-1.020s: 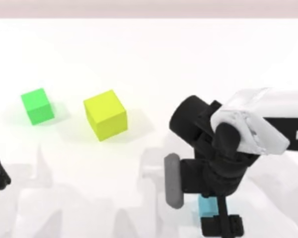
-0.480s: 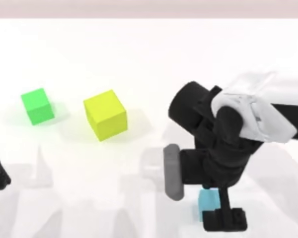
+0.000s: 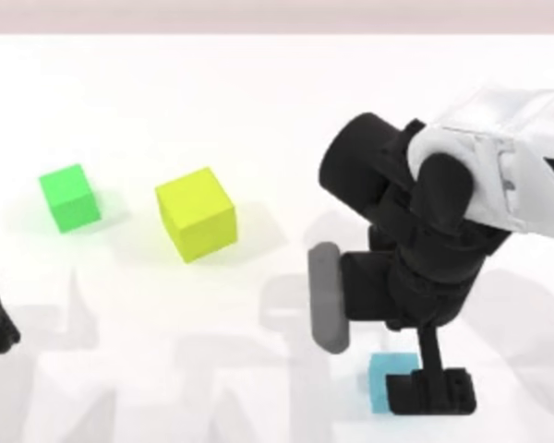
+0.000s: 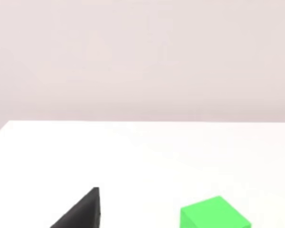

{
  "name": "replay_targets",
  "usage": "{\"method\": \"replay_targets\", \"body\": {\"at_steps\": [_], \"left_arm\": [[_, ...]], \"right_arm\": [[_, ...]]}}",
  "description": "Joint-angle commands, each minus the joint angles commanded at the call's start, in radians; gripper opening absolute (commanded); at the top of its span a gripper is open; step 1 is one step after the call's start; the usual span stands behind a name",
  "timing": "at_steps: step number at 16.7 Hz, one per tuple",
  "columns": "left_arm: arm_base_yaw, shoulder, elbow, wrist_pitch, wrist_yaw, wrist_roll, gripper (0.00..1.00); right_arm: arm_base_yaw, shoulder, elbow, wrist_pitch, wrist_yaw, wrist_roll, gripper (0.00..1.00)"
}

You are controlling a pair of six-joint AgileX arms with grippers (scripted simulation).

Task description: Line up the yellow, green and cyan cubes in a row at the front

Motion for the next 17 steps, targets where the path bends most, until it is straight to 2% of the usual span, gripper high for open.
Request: {"method": "replay_targets", "body": {"at_steps": [4,8,12,17], "left_arm": [[-0.003,0.030,0.030,-0.022,0.002,0.019,1.00],[-0.013,0.216,0.216,-0.147,0.004,0.124,1.00],[-0.023,0.569,0.538,-0.352,0.002,0.291,1.00],[-0.040,1.169,1.005,-0.667,0.000,0.539,1.00]], "right_arm": [[-0.015,-0.021,-0.020,0.023,-0.003,0.009,1.00],[-0.094,-0.175,-0.127,0.137,-0.020,0.068,1.00],[-0.227,-0.463,-0.318,0.316,-0.038,0.180,1.00],[-0.425,-0.906,-0.637,0.568,-0.047,0.369,1.00]]}}
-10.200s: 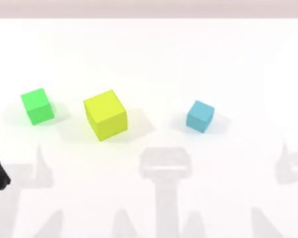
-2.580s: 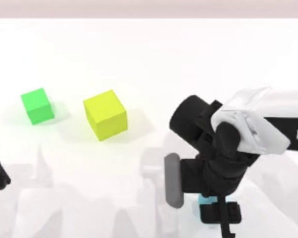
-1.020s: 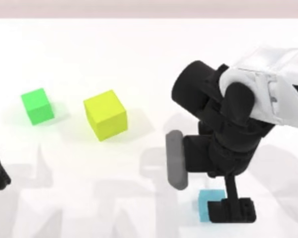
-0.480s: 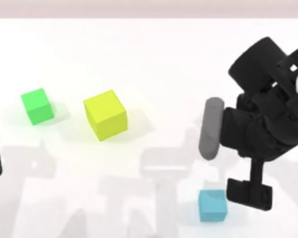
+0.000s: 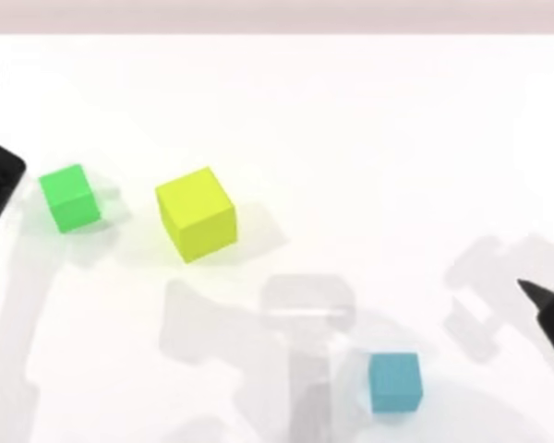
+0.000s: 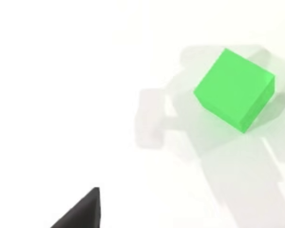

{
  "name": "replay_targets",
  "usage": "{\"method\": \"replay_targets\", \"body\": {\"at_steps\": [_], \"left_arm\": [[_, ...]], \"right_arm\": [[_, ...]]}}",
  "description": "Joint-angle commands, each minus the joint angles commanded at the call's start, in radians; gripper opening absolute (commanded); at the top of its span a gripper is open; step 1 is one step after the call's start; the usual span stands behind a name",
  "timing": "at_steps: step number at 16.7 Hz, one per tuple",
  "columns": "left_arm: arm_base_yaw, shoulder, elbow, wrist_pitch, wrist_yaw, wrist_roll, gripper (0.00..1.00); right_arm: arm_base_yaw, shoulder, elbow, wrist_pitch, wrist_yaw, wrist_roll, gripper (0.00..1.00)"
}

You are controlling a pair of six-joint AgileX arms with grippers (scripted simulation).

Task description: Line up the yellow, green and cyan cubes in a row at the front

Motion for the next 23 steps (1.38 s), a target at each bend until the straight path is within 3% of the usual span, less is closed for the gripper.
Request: {"method": "replay_targets", "body": {"at_steps": [7,12,23], "left_arm": [[-0.026,0.696,0.571,-0.396,0.001,0.315,1.00],[-0.037,1.000,0.861,-0.562,0.003,0.460,1.00],[-0.038,1.085,0.902,-0.561,0.004,0.501,1.00]], "right_arm": [[-0.238,-0.546,-0.423,0.321,0.023,0.258,1.00],[-0.330,-0.763,-0.590,0.473,0.053,0.380,1.00],[-0.354,-0.829,-0.632,0.519,0.064,0.417,1.00]]}}
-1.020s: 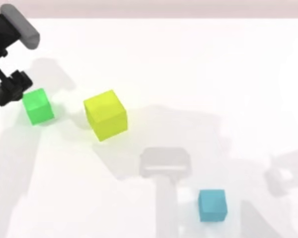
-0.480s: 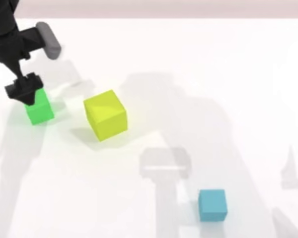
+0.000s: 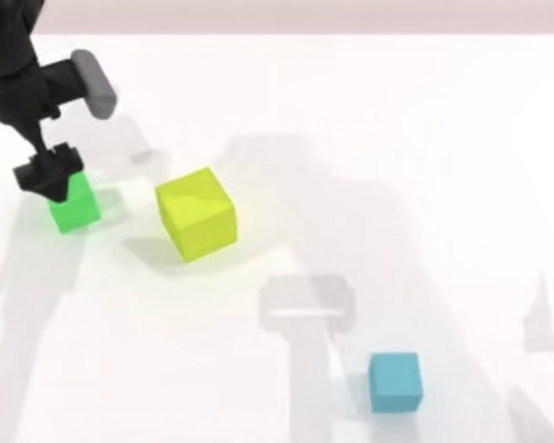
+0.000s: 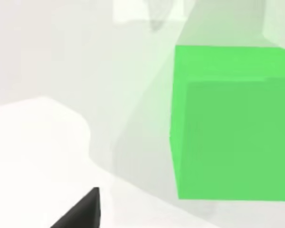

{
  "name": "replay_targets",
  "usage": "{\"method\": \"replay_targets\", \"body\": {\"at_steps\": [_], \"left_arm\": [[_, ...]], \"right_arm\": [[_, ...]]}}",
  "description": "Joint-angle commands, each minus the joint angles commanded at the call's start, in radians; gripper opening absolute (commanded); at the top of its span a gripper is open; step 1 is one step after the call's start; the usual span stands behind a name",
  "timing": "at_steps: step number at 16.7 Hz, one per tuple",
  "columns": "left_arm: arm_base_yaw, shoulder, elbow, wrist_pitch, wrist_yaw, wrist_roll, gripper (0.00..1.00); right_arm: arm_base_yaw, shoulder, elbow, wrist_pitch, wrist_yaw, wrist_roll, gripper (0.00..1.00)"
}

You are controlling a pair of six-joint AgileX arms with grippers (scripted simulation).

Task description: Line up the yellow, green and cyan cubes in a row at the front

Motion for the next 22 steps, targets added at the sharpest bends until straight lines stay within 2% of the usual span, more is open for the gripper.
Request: {"method": "replay_targets", "body": {"at_steps": [6,11,22], "left_arm": [[-0.001,0.064,-0.165,0.239,0.001,0.001,1.00],[-0.001,0.074,-0.187,0.265,0.001,0.001,1.00],[-0.001,0.074,-0.187,0.265,0.001,0.001,0.17]], "right_arm": [[0.000,0.000,0.000,0.000,0.000,0.000,1.00],[0.000,0.000,0.000,0.000,0.000,0.000,1.00],[0.000,0.000,0.000,0.000,0.000,0.000,1.00]]}}
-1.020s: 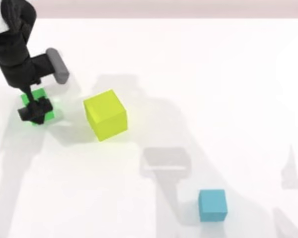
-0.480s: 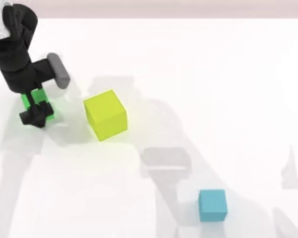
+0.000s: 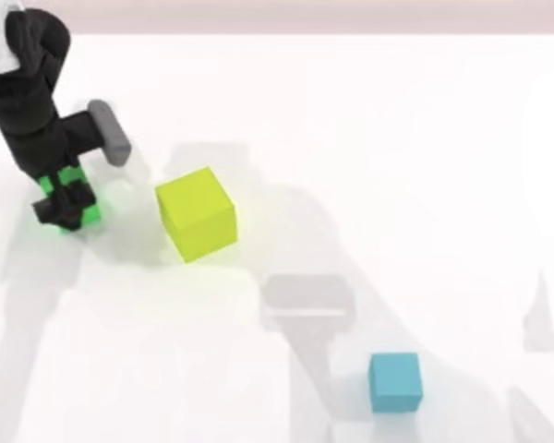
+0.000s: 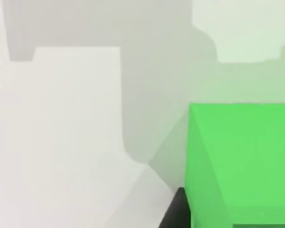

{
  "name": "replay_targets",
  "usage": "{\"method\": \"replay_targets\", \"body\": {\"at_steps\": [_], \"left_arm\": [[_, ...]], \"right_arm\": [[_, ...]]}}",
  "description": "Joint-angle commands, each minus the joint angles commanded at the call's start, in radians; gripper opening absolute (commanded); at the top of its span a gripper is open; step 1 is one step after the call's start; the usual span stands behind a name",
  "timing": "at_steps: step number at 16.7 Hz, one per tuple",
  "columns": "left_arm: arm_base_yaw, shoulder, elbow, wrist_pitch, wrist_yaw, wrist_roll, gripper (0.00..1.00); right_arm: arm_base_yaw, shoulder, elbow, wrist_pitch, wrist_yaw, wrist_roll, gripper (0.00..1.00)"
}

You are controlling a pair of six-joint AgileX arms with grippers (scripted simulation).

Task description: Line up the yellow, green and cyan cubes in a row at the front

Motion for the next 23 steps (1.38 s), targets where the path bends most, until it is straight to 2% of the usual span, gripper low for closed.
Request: {"method": "replay_targets", "body": {"at_steps": [2,3,12,19,23], "left_arm": [[0.000,0.000,0.000,0.000,0.000,0.000,0.02],[0.000,0.000,0.000,0.000,0.000,0.000,0.00],[0.000,-0.029,0.003,-0.025,0.009,-0.009,0.00],[0.018,-0.084,0.158,-0.244,0.008,-0.011,0.00],[0.019,-0.094,0.173,-0.261,0.008,-0.012,0.00]], "right_arm": [[0.000,0.000,0.000,0.000,0.000,0.000,1.00],[0.000,0.000,0.000,0.000,0.000,0.000,1.00],[0.000,0.000,0.000,0.000,0.000,0.000,1.00],[0.000,0.000,0.000,0.000,0.000,0.000,1.00],[0.000,0.000,0.000,0.000,0.000,0.000,1.00]]}}
